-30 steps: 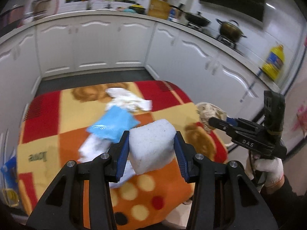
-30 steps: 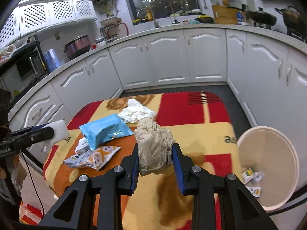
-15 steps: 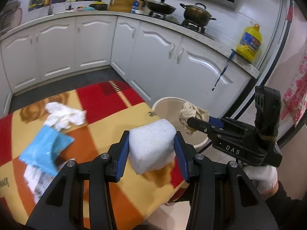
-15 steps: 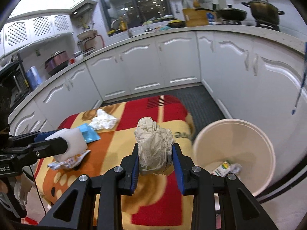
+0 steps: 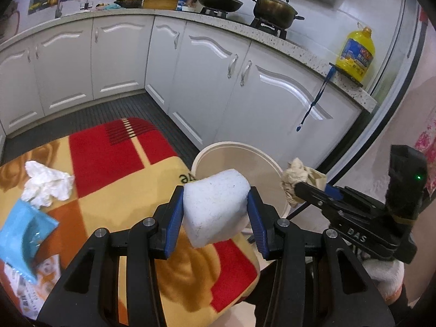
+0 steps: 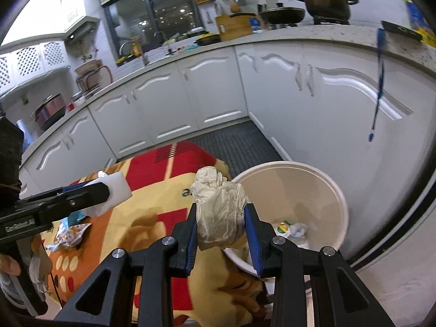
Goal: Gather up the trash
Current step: 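Carry the foam block and paper ball in both tools over the bucket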
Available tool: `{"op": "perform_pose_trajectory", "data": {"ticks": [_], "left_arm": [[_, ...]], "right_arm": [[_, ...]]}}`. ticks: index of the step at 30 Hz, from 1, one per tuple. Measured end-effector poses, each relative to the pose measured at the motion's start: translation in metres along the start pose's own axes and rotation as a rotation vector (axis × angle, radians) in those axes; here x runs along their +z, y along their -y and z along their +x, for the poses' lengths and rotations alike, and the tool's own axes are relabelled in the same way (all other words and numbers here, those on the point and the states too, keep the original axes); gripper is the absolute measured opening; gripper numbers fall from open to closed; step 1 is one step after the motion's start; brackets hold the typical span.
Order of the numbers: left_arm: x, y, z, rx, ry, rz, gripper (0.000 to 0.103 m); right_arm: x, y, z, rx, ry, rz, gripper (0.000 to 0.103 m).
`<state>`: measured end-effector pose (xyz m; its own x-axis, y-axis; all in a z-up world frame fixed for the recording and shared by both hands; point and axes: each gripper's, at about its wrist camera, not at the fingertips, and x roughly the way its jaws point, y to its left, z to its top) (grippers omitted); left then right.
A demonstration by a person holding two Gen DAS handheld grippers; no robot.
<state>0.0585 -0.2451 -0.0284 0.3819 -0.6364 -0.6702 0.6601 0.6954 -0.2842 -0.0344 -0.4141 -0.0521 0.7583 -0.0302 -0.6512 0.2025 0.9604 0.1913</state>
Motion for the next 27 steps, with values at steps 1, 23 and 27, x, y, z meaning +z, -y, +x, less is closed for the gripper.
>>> {"op": "perform_pose_trajectory", "data": {"ticks": [1, 23, 27], "left_arm": [[0.001, 0.002, 0.004, 0.0, -0.003, 0.0, 0.043], [0.009, 0.04, 0.067, 0.009, -0.04, 0.075, 0.043], [0.009, 0.041, 0.076, 0.007, -0.049, 0.074, 0.043]], "right_arm": [[0.0, 0.003, -0.001, -0.005, 0.0, 0.004, 0.03], [-0.009, 0.048, 0.011, -0.056, -0.039, 0.087, 0.03], [-0.011, 0.054, 0.015, -0.063, -0.05, 0.101, 0.03]]}}
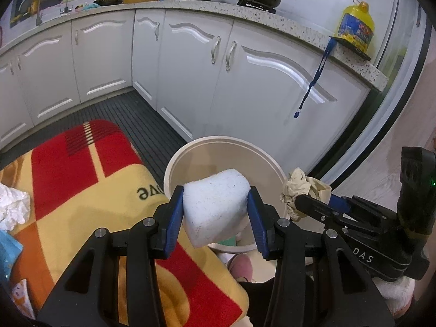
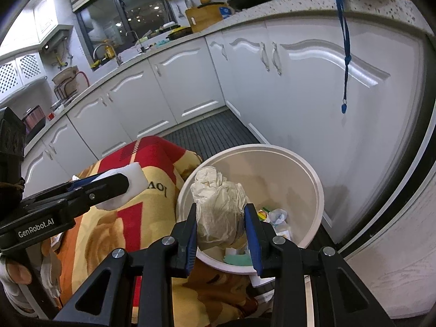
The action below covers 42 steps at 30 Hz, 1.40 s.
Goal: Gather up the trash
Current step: 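Carry the foam block and paper ball in both tools over the bucket, then open both tools to drop the foam block and paper ball into the bucket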
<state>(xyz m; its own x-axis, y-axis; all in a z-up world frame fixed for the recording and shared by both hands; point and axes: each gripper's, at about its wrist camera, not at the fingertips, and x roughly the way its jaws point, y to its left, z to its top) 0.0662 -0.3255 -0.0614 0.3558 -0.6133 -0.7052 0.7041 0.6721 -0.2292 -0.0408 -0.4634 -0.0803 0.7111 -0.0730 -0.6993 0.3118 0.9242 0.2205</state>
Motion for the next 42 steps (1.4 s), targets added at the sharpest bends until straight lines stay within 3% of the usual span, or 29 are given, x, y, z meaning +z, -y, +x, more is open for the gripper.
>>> {"op": "perform_pose_trajectory", "data": {"ticks": [19, 28, 32, 42], "left_arm": [[0.003, -0.002, 0.043, -0.017, -0.063, -0.039, 0.045], [0.003, -0.008, 0.06, -0.016, -0.09, -0.077, 0.056], [0.002, -0.009, 0.065, -0.017, -0.107, -0.078, 0.06], [0.002, -0.01, 0.066, -0.034, -0.125, -0.083, 0.068]], "right_arm": [[-0.002, 0.013, 0.027, -0.031, -0.051, 0.041, 0.03], [-0.003, 0.014, 0.047, -0.051, -0.089, 0.028, 0.036], [-0.004, 0.018, 0.053, -0.059, -0.097, 0.034, 0.046], [-0.007, 0.02, 0.055, -0.061, -0.115, 0.044, 0.046]]}}
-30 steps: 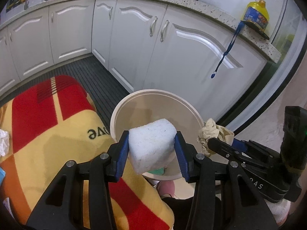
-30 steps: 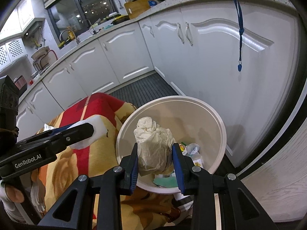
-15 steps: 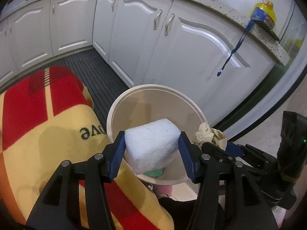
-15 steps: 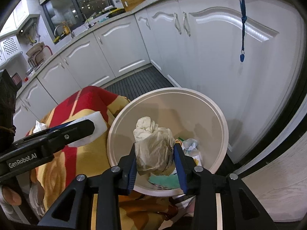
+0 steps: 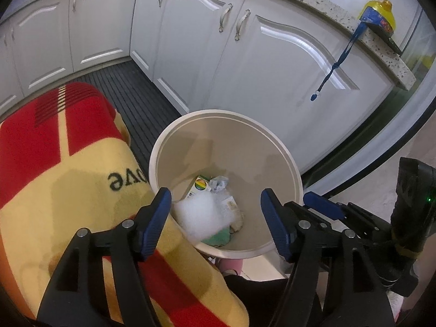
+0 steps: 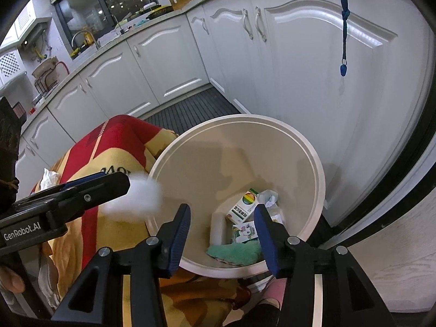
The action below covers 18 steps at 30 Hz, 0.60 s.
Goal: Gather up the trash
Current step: 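Open both tools to drop the foam block and paper ball into the bucket, then move both open tools back toward the trash pile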
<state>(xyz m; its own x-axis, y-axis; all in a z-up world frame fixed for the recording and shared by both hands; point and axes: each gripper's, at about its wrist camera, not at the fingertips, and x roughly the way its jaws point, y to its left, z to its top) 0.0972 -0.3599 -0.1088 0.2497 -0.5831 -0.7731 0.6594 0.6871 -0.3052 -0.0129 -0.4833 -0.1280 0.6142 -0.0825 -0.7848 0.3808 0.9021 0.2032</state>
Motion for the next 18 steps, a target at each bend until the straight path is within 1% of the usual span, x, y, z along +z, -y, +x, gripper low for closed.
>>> {"op": "perform_pose_trajectory", "data": {"ticks": [10, 18], "left_arm": [[-0.002, 0.0, -0.008, 0.004, 0.012, 0.004, 0.068], [-0.005, 0.001, -0.025, 0.029, 0.046, 0.008, 0.068]], "right_arm": [[-0.001, -0.001, -0.006, 0.002, 0.009, -0.001, 0.047], [-0.003, -0.009, -0.012, 0.008, 0.018, -0.009, 0.047]]}}
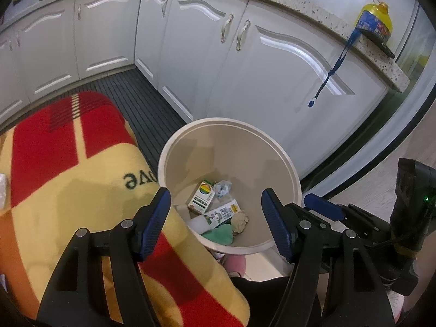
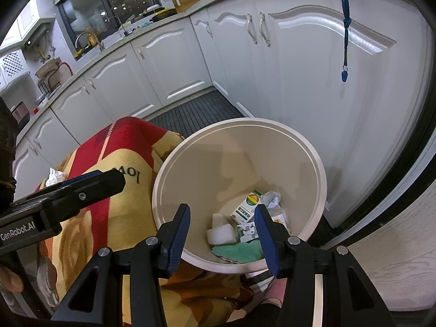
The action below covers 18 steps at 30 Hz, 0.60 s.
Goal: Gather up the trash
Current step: 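Move both open tools back toward the trash pile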
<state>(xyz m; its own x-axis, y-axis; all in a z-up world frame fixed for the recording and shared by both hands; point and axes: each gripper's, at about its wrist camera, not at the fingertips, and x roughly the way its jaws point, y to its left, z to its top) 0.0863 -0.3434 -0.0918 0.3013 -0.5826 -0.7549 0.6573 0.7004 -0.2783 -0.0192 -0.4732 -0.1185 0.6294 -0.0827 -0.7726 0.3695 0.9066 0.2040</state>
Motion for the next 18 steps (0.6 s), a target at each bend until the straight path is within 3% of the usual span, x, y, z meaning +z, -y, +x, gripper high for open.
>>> {"op": "perform_pose_trajectory", "data": {"ticks": [9, 13, 18], "left_arm": [[-0.007, -0.008, -0.028, 0.034, 0.038, -0.011, 0.068], [-0.011, -0.012, -0.043, 0.058, 0.062, -0.006, 0.068], [-0.016, -0.019, -0.061, 0.085, 0.092, -0.008, 0.068]], "right_arm": [[0.001, -0.016, -0.014, 0.01, 0.021, -0.022, 0.048], [0.002, -0.025, -0.019, 0.02, 0.035, -0.03, 0.058], [0.002, -0.041, -0.026, 0.037, 0.046, -0.052, 0.059]]}}
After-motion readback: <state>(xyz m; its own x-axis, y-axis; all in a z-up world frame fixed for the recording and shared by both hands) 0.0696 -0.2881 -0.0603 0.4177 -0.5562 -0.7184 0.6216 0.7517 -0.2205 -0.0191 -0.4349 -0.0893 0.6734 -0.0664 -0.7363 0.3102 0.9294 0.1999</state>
